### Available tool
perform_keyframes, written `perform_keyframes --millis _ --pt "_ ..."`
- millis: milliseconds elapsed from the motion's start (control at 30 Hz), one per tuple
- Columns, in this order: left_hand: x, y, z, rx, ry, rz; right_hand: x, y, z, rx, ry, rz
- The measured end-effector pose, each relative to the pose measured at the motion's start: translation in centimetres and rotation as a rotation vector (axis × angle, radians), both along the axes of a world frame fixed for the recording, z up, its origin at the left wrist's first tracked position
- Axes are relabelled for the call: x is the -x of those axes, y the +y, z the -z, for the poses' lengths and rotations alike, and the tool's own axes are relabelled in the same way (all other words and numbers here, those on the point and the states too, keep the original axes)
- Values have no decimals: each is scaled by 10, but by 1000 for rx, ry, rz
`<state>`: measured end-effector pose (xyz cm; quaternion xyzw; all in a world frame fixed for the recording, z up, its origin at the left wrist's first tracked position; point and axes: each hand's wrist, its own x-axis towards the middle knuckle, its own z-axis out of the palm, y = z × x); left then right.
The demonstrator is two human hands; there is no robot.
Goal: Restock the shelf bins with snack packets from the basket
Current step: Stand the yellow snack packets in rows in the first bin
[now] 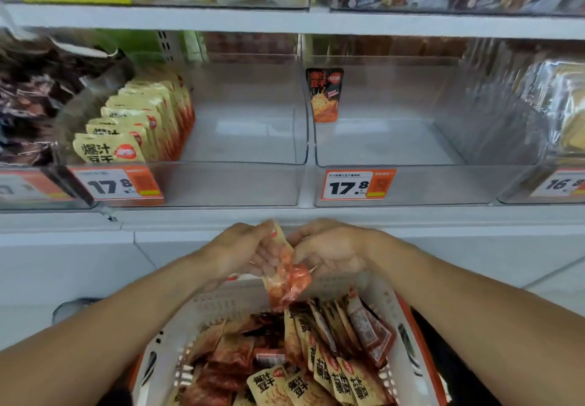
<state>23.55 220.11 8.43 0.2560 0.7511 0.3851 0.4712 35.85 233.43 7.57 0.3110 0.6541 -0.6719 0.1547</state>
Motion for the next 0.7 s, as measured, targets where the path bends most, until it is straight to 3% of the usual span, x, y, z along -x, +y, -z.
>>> perform_keyframes --millis 167,267,400,467,567,700 --pt "21 -17 -15 150 296 122 5 7 -38 -97 -30 -63" --pt "25 -24 -24 136 189 91 0 7 -52 1 26 -50" --pt "20 -25 -31 -167 76 -105 6 -8 -57 -49 51 -35" --pt "22 -29 -36 -273 171 -93 10 -17 -57 -166 92 -84" --pt "31 -43 -46 -359 396 39 17 -24 -58 -554 240 -136" --pt "40 -65 -52 -395 547 111 27 -36 -62 -670 461 -139"
